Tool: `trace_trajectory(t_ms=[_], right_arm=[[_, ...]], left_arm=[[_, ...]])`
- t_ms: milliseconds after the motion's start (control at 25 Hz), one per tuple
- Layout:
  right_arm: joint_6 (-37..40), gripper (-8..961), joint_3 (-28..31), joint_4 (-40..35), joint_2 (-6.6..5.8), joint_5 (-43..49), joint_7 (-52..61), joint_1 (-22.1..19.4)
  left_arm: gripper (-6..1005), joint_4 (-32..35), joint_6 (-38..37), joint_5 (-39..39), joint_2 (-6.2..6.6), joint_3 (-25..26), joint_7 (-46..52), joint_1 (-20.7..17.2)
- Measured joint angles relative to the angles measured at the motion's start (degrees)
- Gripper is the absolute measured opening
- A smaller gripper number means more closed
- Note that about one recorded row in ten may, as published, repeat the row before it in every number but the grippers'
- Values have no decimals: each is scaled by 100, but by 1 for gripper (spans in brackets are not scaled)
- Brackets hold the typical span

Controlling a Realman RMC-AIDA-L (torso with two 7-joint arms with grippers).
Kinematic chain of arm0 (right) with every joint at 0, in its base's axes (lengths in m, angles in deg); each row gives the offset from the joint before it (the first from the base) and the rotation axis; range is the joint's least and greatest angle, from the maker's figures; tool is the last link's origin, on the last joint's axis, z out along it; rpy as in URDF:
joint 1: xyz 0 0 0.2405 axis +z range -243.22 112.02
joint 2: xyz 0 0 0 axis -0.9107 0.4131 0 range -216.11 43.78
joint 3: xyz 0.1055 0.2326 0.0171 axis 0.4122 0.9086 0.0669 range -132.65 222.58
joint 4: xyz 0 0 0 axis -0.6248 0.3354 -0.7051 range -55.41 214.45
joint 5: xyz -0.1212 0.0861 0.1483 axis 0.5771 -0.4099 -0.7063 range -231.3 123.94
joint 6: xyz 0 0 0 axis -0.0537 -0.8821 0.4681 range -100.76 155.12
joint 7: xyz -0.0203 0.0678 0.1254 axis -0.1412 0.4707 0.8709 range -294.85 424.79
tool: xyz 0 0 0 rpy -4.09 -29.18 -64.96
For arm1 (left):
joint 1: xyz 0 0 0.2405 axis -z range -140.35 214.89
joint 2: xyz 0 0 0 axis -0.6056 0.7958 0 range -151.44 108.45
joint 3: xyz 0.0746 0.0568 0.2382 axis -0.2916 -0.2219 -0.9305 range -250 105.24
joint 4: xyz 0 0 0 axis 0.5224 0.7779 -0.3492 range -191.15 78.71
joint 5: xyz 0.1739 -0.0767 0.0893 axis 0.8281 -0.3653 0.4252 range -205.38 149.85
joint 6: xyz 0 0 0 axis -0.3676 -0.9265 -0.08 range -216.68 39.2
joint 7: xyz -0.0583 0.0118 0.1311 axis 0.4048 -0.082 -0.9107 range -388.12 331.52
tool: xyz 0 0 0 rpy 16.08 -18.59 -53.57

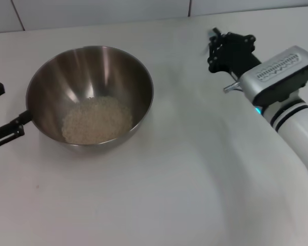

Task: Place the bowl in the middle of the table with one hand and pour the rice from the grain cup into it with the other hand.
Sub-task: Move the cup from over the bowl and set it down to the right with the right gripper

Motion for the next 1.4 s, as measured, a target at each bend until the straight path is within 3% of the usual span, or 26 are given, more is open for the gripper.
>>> trace_trajectory(t_ms=[240,960,1400], right_arm=[[-459,90,-47,-18,7,4,7,222],[-1148,106,-428,-39,13,4,17,493],[-1190,116,-439,127,23,5,17,311]], left_arm=[[813,295,-67,533,-10,-7,370,82],[814,385,-103,664,-10,-16,532,138],[813,386,-104,670,-10,-15,539,195]])
